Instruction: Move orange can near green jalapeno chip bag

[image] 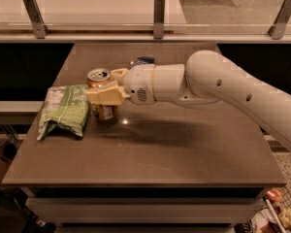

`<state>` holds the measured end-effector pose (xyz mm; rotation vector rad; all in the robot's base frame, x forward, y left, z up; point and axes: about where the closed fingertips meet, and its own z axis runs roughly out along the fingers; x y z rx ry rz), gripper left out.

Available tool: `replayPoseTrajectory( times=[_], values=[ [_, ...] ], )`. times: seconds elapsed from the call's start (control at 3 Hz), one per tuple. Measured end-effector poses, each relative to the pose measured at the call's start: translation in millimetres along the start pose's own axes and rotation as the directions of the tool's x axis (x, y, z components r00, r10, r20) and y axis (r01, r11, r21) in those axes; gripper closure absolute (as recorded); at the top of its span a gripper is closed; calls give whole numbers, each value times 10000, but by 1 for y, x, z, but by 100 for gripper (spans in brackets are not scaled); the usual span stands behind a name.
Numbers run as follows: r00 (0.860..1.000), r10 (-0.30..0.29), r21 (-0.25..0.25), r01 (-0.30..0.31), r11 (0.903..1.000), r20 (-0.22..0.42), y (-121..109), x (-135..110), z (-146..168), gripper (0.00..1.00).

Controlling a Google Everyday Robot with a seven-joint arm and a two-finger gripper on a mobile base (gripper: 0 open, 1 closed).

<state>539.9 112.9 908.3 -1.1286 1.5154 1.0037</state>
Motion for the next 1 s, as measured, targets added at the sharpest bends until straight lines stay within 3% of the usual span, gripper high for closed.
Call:
replayPoseTrajectory(
  times=[0.33, 0.67, 1.0],
  values=[
    [10000, -15, -37, 15, 10000, -4, 2, -1, 2, 13],
    [10000, -30, -73, 30, 10000, -8, 3, -1, 3, 0],
    [10000, -31, -74, 31, 10000, -9, 3, -1, 3, 0]
  ],
)
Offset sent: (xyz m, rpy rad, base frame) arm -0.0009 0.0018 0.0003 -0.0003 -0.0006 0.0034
